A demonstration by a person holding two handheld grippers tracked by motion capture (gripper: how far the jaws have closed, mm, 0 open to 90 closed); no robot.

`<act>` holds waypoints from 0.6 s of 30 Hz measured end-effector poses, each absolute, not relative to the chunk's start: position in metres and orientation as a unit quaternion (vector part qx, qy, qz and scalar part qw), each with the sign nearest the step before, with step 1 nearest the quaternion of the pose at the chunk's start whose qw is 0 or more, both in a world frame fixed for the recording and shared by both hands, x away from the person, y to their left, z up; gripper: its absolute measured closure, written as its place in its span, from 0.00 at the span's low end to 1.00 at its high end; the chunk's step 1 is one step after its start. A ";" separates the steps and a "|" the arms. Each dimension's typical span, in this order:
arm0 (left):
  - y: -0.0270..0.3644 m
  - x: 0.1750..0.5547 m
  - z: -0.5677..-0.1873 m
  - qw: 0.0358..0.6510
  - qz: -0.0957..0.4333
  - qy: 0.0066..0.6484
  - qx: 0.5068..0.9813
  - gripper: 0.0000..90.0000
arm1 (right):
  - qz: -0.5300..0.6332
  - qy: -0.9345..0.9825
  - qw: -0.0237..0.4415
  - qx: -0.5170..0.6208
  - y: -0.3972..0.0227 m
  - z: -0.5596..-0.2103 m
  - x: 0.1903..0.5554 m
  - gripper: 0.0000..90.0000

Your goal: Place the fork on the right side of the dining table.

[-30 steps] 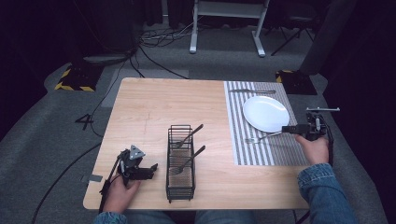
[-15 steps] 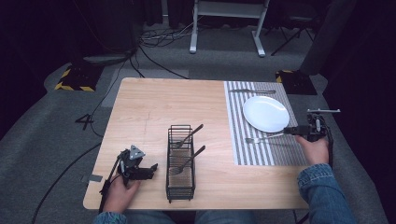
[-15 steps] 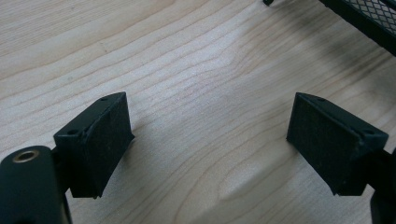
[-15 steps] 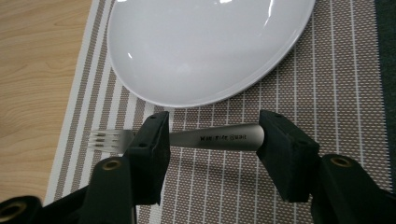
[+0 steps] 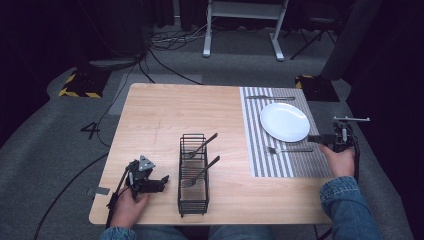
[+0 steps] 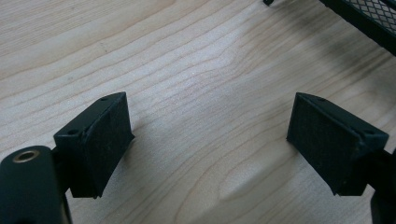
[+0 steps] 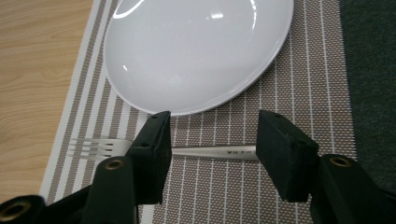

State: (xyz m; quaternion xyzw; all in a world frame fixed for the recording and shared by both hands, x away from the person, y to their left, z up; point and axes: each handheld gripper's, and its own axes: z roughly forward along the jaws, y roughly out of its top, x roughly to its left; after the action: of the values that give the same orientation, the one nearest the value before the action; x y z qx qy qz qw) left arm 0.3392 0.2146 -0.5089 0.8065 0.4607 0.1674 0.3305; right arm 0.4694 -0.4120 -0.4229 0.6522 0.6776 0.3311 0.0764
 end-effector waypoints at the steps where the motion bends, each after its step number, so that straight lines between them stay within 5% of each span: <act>1: 0.215 0.339 -0.509 0.331 0.167 0.461 0.807 0.15 | 0.332 0.679 0.077 0.650 -0.411 -0.422 0.468 0.50; 18: 0.214 0.340 -0.509 0.328 0.166 0.462 0.807 0.15 | 0.382 0.721 0.098 0.570 -0.375 -0.373 0.434 0.48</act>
State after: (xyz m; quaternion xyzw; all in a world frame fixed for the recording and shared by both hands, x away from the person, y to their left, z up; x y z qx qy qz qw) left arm 0.3397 0.2145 -0.5086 0.8071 0.4617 0.1660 0.3285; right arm 0.4337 -0.3746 -0.3727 0.5697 0.7210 0.3820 0.0985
